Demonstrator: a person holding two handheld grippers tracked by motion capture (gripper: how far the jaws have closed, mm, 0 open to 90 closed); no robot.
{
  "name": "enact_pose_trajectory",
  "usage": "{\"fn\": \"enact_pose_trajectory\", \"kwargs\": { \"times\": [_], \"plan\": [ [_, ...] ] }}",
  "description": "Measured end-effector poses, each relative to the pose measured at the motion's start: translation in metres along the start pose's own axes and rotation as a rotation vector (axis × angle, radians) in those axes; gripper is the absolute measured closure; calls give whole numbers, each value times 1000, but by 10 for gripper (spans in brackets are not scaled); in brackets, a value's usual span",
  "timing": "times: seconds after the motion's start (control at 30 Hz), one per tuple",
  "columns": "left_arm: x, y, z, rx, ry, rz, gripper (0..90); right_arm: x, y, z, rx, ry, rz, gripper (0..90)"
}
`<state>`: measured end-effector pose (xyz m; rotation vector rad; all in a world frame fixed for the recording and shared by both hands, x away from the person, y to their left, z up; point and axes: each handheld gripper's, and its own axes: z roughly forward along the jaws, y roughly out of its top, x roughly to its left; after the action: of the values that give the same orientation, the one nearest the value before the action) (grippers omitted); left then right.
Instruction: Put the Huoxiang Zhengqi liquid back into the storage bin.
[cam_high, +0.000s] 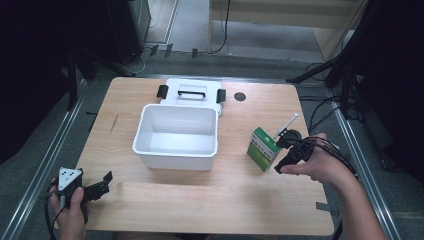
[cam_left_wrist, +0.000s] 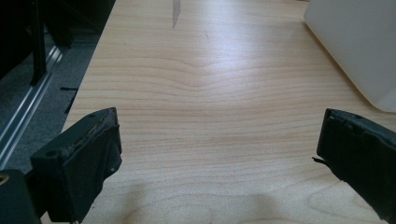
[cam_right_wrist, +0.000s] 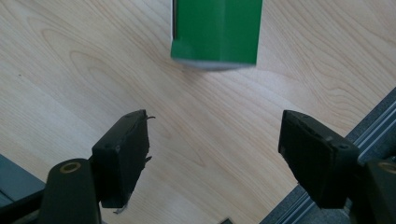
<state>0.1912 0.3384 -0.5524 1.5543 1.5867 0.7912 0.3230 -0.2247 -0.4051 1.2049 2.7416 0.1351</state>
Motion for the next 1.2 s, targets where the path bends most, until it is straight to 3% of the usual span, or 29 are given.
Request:
{"fn": "enact_pose_trajectory", "kwargs": {
  "times": [0.33, 0.7, 1.2],
  "plan": [
    [0, 0, 0, 2, 0, 0, 8, 0, 18, -1, 15, 35, 38, 274],
    [0, 0, 0, 3, -1, 1, 8, -2, 37, 2, 34, 104, 96, 332],
    [0, 0, 0, 5, -4, 0, 8, -8, 61, 7, 32, 92, 109, 389]
  ]
}}
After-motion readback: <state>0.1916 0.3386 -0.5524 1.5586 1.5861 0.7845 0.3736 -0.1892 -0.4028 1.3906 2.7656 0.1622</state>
